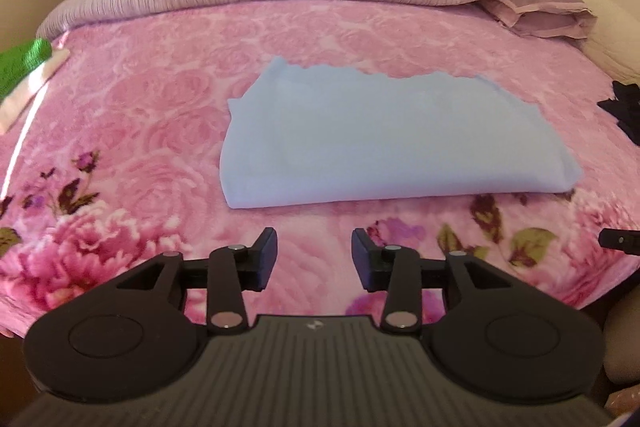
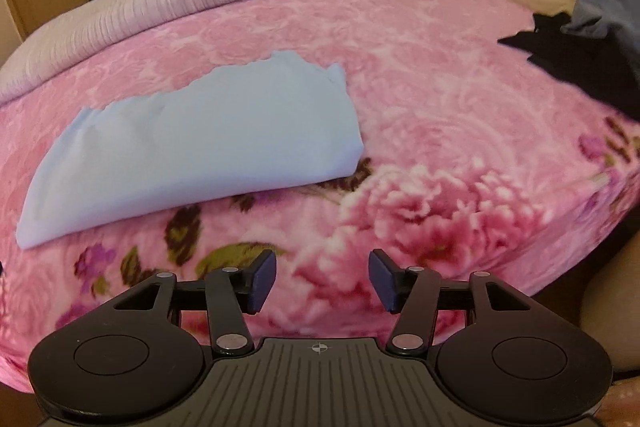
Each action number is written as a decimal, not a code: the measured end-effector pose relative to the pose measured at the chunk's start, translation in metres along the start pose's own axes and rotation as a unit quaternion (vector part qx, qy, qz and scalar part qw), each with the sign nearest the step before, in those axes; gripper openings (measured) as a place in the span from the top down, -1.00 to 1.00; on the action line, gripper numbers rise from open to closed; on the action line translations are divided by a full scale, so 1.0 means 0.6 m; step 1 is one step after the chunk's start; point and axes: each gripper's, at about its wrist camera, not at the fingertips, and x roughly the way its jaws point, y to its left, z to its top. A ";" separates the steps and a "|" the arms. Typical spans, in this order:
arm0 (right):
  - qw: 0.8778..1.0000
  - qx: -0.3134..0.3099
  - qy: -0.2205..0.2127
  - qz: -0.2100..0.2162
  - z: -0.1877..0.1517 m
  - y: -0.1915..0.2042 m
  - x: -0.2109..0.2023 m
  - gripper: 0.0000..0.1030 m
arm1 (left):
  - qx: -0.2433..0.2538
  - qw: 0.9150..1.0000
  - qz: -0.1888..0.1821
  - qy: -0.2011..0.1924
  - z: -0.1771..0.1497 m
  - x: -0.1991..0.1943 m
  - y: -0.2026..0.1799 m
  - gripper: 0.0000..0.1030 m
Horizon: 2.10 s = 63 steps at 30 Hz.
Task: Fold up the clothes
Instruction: 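Move both open grippers down to the edge of the folded sweatshirt, then grasp the sweatshirt's folded edge with both grippers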
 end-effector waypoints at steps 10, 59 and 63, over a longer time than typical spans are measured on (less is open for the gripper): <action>0.999 -0.031 -0.019 0.021 -0.042 0.040 -0.066 -0.08 | 0.020 0.999 0.013 -0.027 -0.039 -0.091 -0.013 0.17; 0.878 0.428 0.014 0.215 0.016 -0.123 0.174 -0.08 | -0.454 0.883 -0.111 0.047 -0.022 0.215 0.185 0.06; 0.854 0.476 -0.010 0.211 0.024 -0.131 0.207 -0.07 | -0.516 0.849 -0.112 0.025 -0.023 0.246 0.200 0.12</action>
